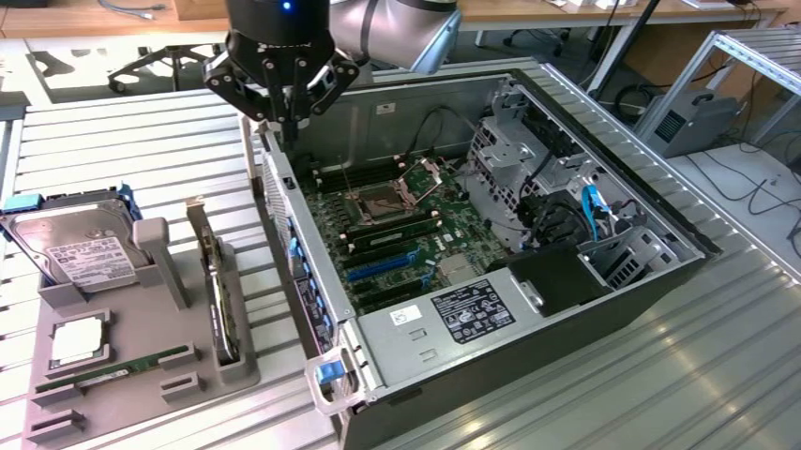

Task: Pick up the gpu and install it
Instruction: 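Reach for the gpu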

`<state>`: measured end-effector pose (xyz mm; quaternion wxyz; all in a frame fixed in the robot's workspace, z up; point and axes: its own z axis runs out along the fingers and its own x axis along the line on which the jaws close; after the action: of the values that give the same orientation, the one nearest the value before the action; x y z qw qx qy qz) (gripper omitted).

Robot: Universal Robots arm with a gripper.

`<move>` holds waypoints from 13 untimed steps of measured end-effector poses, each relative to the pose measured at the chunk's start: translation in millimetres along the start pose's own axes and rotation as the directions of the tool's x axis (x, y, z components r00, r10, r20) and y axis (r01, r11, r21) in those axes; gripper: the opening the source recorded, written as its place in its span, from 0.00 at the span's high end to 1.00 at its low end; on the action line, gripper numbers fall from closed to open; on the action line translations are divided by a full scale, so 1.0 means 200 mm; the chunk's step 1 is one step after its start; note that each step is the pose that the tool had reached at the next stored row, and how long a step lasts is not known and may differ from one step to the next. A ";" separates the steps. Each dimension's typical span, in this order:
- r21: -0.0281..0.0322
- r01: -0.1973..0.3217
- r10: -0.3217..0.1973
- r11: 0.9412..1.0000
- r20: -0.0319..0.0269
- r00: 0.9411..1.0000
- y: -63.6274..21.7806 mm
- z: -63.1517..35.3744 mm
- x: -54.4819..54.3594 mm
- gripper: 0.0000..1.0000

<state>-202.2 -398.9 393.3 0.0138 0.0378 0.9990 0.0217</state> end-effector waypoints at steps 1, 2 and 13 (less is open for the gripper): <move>0.000 0.000 0.000 1.000 0.000 1.000 0.000 0.000 0.00 0.89; 0.000 0.000 0.000 1.000 0.000 1.000 0.000 0.000 0.00 0.89; 0.000 0.000 0.000 1.000 0.000 1.000 -0.002 -0.001 0.02 0.89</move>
<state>-206.8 -398.9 393.3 0.0138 0.0379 0.9990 0.0217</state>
